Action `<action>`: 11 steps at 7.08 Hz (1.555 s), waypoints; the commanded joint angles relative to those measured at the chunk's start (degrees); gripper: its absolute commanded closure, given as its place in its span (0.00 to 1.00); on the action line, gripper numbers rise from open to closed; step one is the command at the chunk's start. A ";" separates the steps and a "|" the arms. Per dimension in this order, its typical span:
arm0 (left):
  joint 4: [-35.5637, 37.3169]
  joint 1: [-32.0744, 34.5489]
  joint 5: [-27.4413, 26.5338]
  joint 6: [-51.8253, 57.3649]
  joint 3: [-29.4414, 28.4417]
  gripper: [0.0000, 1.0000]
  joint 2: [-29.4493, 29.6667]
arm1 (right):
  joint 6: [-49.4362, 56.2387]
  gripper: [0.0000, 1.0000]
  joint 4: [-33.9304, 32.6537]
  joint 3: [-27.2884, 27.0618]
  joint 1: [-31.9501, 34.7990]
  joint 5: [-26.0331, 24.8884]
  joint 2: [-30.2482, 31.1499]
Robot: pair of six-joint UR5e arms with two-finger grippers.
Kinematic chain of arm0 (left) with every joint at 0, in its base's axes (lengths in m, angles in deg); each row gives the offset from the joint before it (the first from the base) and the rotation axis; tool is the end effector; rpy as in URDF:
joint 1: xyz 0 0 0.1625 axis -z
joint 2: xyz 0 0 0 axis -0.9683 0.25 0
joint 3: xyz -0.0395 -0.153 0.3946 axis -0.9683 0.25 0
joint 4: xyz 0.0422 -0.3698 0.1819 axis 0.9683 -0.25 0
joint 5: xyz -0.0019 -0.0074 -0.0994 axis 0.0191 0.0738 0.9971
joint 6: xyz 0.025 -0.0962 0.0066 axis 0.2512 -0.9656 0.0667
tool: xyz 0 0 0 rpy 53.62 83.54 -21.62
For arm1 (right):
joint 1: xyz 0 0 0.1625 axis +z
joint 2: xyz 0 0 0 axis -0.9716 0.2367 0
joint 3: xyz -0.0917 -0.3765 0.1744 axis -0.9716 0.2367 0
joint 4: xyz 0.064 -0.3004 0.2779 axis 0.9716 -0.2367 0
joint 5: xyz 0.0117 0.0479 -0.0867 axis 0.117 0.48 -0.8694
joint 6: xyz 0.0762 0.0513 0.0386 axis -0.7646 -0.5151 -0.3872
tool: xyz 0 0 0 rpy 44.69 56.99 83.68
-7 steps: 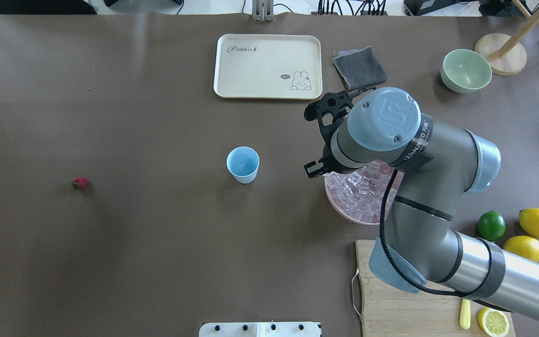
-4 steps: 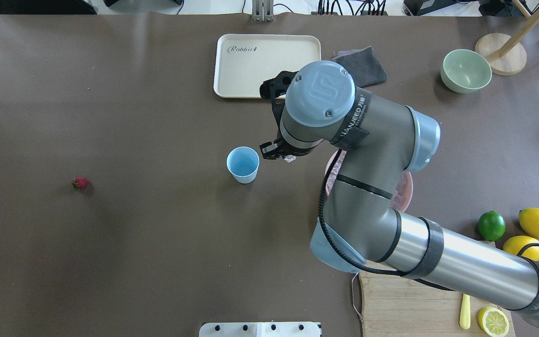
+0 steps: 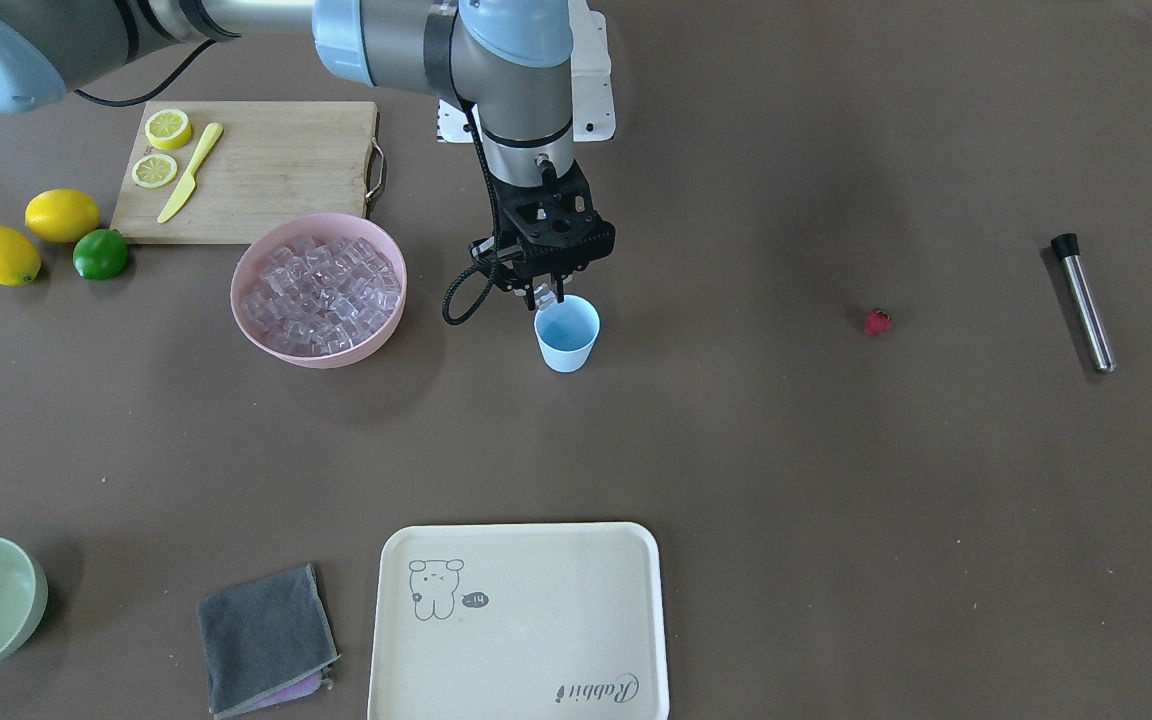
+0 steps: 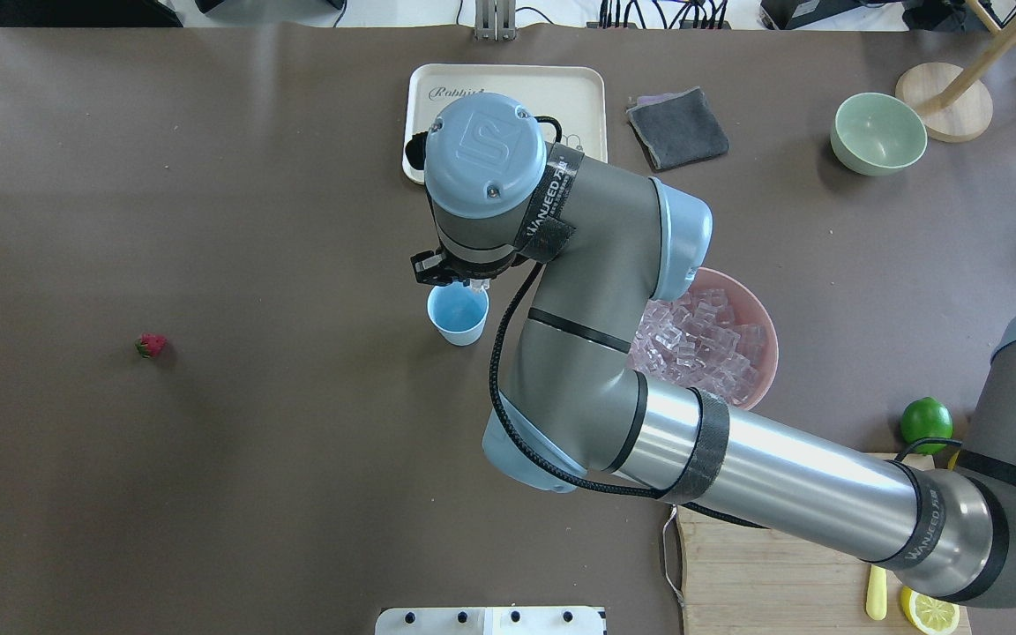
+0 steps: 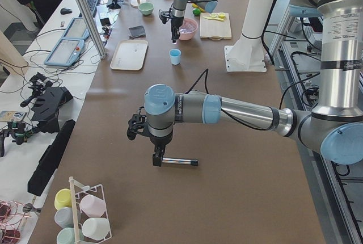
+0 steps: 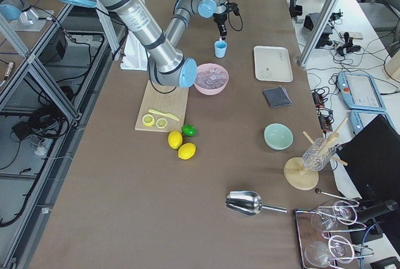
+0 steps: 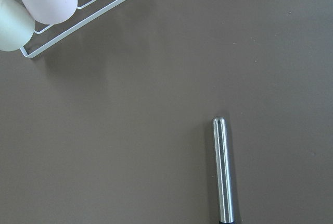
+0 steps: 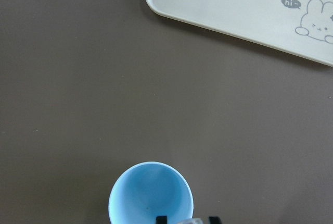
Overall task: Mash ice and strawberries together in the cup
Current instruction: 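Open the right gripper above the blue cup to drop the cube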
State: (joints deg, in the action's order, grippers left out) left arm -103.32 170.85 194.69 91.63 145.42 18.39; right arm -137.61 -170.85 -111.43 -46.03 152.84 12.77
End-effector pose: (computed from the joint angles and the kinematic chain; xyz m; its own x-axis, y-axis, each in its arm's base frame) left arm -0.1070 -0.4526 0.5784 0.7274 0.1066 -0.6778 -0.0209 0.9908 0.1334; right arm -0.5573 -0.4573 0.0955 0.6894 -0.2852 0.6659 0.0588 0.9382 0.3410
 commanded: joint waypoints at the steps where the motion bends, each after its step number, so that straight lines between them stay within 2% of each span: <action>1: 0.00 -0.05 0.00 0.00 -0.28 0.01 -0.08 | -0.10 1.00 3.03 3.86 -0.13 -0.68 -1.05; 3: 0.00 -0.05 0.00 0.00 -0.45 0.01 0.18 | -0.62 1.00 5.24 7.46 -0.83 -1.29 -2.81; 4: 0.00 -0.05 0.00 0.00 -0.28 0.01 0.10 | -0.71 1.00 5.24 7.56 -1.27 -1.47 -2.73; 5: 0.00 -0.05 0.00 0.00 -0.28 0.01 0.09 | -0.80 0.80 5.33 7.57 -1.36 -1.47 -2.64; 6: 0.00 -0.05 0.00 0.00 -0.45 0.01 0.27 | -1.76 0.01 5.42 6.78 -1.88 -1.91 -2.12; 8: 0.00 -0.05 0.00 0.00 -0.37 0.01 0.27 | -1.68 0.00 5.24 5.73 -1.98 -2.44 -1.76; 9: 0.00 -0.05 0.00 0.00 -0.37 0.01 0.27 | -1.24 0.00 5.24 2.67 -1.54 -2.26 1.29; 11: 0.00 -0.05 0.00 0.00 -0.19 0.01 0.18 | 2.86 0.00 4.54 -10.21 0.74 -0.95 11.90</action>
State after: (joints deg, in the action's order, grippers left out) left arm -103.32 170.80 194.70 91.63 145.16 18.64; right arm -137.44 -165.82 -113.98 -46.70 151.03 18.34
